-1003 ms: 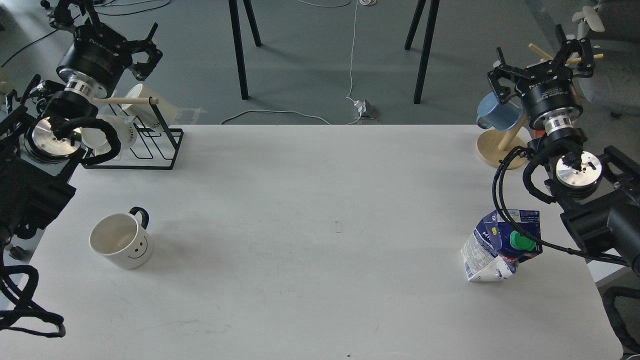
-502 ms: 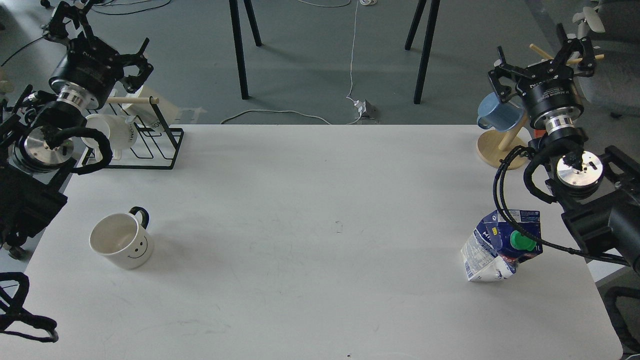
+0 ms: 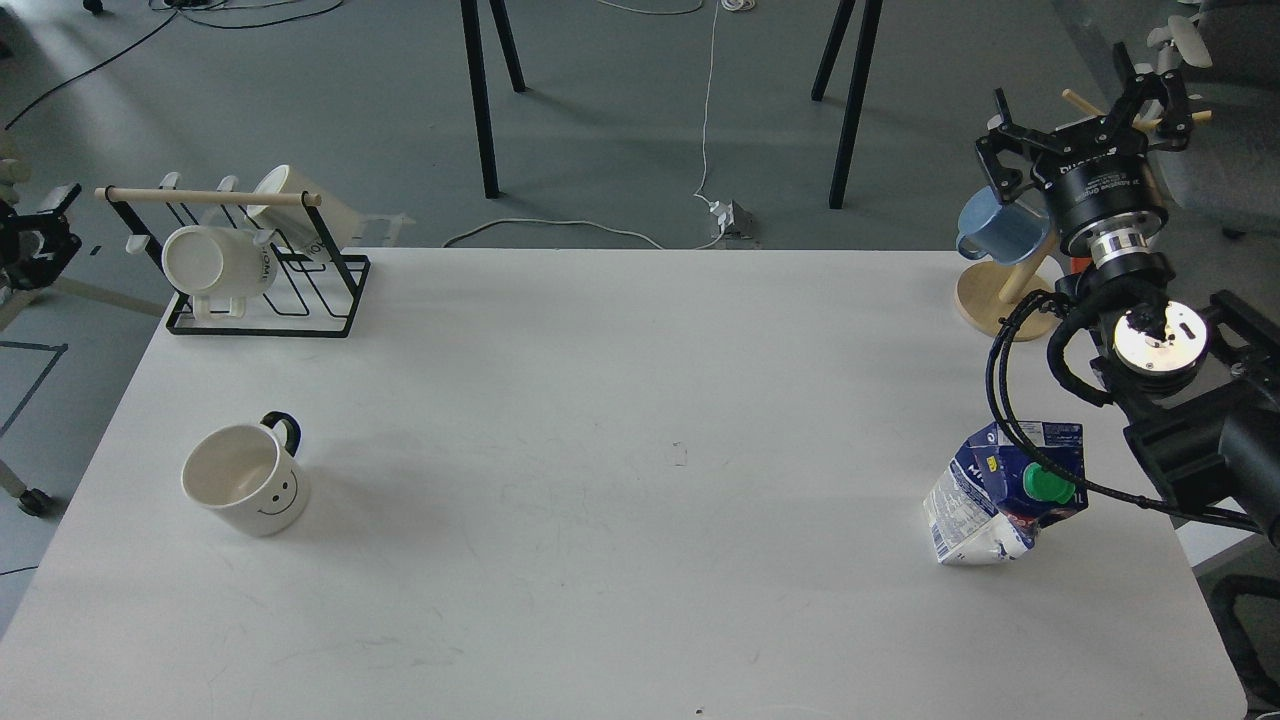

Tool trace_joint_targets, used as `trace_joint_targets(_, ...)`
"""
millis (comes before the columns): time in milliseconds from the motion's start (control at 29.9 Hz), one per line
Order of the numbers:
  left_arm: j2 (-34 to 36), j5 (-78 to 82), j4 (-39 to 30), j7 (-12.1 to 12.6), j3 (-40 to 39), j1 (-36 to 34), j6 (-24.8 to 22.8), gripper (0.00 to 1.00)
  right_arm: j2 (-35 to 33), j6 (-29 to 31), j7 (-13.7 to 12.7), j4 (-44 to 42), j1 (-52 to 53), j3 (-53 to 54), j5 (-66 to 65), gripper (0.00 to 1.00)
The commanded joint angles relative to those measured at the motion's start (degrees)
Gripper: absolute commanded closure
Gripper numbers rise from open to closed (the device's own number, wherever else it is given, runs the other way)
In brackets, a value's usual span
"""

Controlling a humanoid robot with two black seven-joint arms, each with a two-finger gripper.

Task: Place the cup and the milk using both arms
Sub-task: 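Lower the left gripper toward the white mug on the table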

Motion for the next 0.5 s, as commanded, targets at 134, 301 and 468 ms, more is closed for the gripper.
trace_joint_targets(134, 3.07, 31.66, 0.03, -7.72, 0.18, -0.18, 0.02, 0.30, 0.00, 0.00, -0.05, 0.01, -0.08, -0.10, -0.11, 0.00)
trace_joint_targets(301, 5.00, 43.02, -1.89, -7.72, 0.35, 0.17, 0.02, 0.31, -0.09, 0.00, -0.05, 0.01, -0.08, -0.10, -0.72, 0.00)
trace_joint_targets(468, 11.15, 46.98, -15.94, -7.72, 2.98, 2.88, 0.02, 0.31, -0.26, 0.00, -0.05, -0.16, -0.08, -0.10, -0.81, 0.00)
